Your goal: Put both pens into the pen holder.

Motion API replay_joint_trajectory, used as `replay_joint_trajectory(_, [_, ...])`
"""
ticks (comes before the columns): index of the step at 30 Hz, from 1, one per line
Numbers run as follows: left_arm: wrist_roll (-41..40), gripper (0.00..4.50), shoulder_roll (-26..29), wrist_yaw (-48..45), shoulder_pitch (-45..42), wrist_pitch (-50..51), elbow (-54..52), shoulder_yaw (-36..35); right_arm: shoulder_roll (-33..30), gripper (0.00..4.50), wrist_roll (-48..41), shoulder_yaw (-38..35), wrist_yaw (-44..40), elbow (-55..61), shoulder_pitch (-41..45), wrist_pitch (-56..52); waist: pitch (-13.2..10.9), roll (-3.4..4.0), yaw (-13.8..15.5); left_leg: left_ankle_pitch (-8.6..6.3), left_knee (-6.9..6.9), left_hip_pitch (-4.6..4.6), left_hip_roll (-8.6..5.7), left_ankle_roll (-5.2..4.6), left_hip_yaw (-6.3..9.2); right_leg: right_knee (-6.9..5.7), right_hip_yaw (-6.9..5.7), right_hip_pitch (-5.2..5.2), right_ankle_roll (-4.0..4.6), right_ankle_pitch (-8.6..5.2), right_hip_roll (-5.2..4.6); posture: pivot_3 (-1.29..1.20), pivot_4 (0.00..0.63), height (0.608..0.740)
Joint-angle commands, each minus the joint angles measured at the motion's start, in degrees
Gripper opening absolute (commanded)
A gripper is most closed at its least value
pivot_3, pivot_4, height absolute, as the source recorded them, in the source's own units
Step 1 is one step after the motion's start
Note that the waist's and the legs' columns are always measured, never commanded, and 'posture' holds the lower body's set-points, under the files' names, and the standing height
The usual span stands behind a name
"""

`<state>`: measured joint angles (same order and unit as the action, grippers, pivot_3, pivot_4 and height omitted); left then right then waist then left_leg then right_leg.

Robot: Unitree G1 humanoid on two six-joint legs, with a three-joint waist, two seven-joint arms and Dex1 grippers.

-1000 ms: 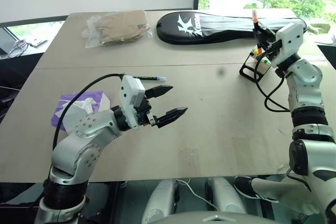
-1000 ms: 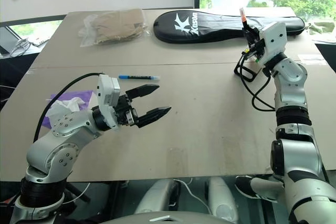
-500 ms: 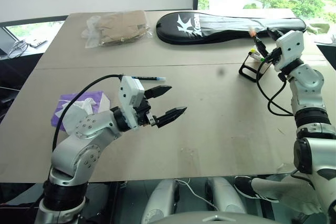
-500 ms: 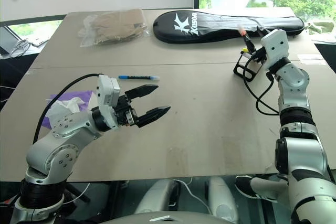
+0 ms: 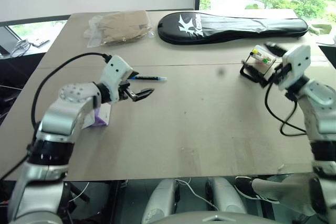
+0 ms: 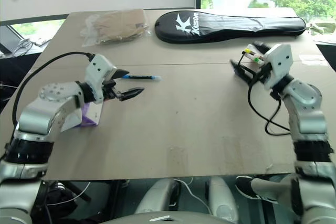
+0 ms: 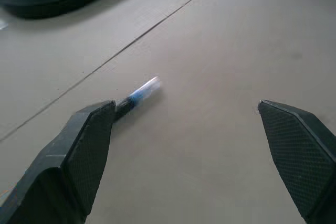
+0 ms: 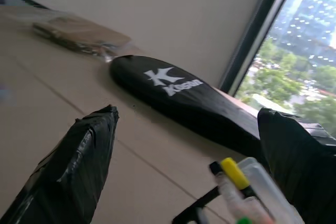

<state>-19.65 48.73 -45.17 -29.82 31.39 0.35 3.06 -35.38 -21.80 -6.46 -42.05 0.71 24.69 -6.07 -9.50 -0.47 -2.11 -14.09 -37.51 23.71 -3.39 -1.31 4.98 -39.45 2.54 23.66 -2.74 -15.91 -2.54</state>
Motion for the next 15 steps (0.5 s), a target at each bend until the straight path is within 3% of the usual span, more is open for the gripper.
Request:
replay_joint_trajectory(1, [8.8,4.50,-0.8,-8.1,-11.7,-9.0,18.6,6.9,-5.9,4.48,-10.7,1.4,-5.9,19.1,-8.4,-14.1,0.0,-0.02,0.2,0.00,0.00,0.01,-0.03,-0.01,0.00,0.00,-0.04,-0.01,0.00,0.00,-0.03,0.00,0.150,0.740])
replay_joint_trajectory(3, [12.8,4.50,-3.4,-12.6,-19.9,-15.4,32.3,10.1,-9.1,4.48,-12.3,2.1,-7.5,24.9,-13.7,-18.3,0.0,-0.07,1.2,-0.01,-0.10,0.02,-0.08,-0.02,0.04,0.00,-0.11,-0.07,-0.01,0.00,-0.05,0.00,0.150,0.740])
replay_joint_trajectory(7, [21.2,4.50,-7.7,-18.1,-31.9,-28.3,55.1,15.3,-8.5,4.48,-12.6,1.2,-4.0,29.0,-15.7,-20.8,0.0,-0.20,0.9,-0.03,-0.49,0.13,-0.16,-0.07,0.06,-0.03,-0.16,-0.14,-0.04,-0.01,-0.01,0.00,0.150,0.740])
replay_joint_trajectory(12, [28.0,4.50,-12.1,-21.2,-39.8,-34.4,70.8,17.6,-6.0,4.48,-11.6,1.6,-0.1,32.9,-17.3,-21.3,-0.1,-0.43,0.9,-0.10,-0.61,0.16,-0.18,-0.17,0.07,-0.18,-0.14,-0.10,-0.13,-0.05,-0.05,0.00,0.150,0.740])
replay_joint_trajectory(15, [29.5,3.70,-14.1,-22.3,-41.5,-31.9,75.0,16.7,-4.5,4.50,-10.7,2.2,2.1,35.2,-18.6,-21.2,-0.2,-0.50,1.1,-0.11,-0.67,0.17,-0.19,-0.20,0.12,-0.30,-0.20,-0.08,-0.15,-0.07,-0.05,0.00,0.150,0.740])
